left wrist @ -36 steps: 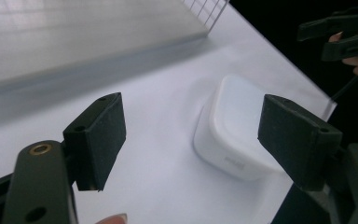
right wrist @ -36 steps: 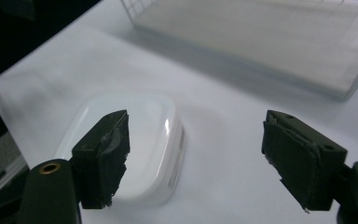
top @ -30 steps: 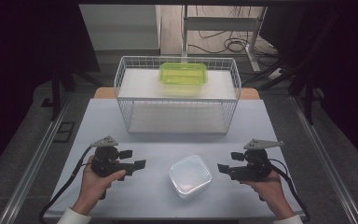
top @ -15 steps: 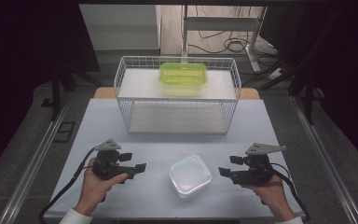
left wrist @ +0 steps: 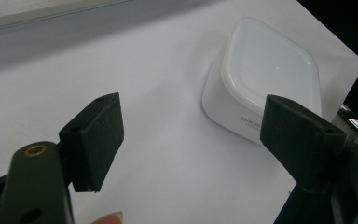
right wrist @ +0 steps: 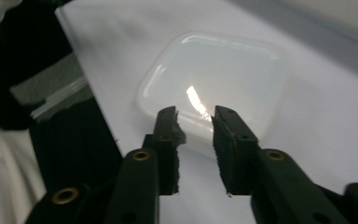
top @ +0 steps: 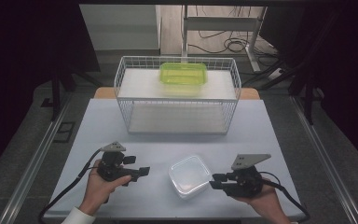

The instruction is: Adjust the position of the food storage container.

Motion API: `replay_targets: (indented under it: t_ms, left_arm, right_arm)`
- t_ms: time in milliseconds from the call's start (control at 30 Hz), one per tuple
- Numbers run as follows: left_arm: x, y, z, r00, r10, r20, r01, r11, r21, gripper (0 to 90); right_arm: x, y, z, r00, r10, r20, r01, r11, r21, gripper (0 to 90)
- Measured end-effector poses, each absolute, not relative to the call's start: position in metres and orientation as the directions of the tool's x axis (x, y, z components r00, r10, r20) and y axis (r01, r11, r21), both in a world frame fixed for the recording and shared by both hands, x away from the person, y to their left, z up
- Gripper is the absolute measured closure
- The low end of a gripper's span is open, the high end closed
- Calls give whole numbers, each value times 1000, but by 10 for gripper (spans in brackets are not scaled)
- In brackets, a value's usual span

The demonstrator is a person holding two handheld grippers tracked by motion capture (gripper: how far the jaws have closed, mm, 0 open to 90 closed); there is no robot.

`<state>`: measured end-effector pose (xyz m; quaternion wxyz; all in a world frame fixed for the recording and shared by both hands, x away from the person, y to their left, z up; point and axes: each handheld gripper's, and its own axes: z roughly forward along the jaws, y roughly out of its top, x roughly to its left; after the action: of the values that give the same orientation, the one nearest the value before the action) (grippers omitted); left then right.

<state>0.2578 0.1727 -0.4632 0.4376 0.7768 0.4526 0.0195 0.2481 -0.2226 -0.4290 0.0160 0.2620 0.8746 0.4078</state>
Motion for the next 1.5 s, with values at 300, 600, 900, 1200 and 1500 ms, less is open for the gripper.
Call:
replay_targets:
  t_ms: [300, 600, 900, 1200, 1500]
  left_arm:
    - [256, 171, -465, 597, 722, -349, 682, -228, 695, 211]
    - [256, 168, -468, 604, 715, -351, 688, -247, 682, 212]
    - [257, 169, -468, 602, 717, -350, 689, -245, 683, 220]
    - [258, 171, -469, 595, 720, -356, 695, -240, 677, 219]
    - [258, 171, -471, 597, 723, -348, 697, -252, 672, 218]
  right_arm:
    - [233, -182, -448, -929, 343, 143, 355, 706, 613, 890]
    - [228, -151, -471, -959, 266, 103, 280, 812, 512, 893]
    - [227, -130, -483, -969, 245, 39, 235, 855, 463, 894]
    - [238, -119, -489, -957, 291, 12, 261, 839, 477, 894]
    - [251, -114, -492, -926, 378, 16, 328, 782, 529, 894]
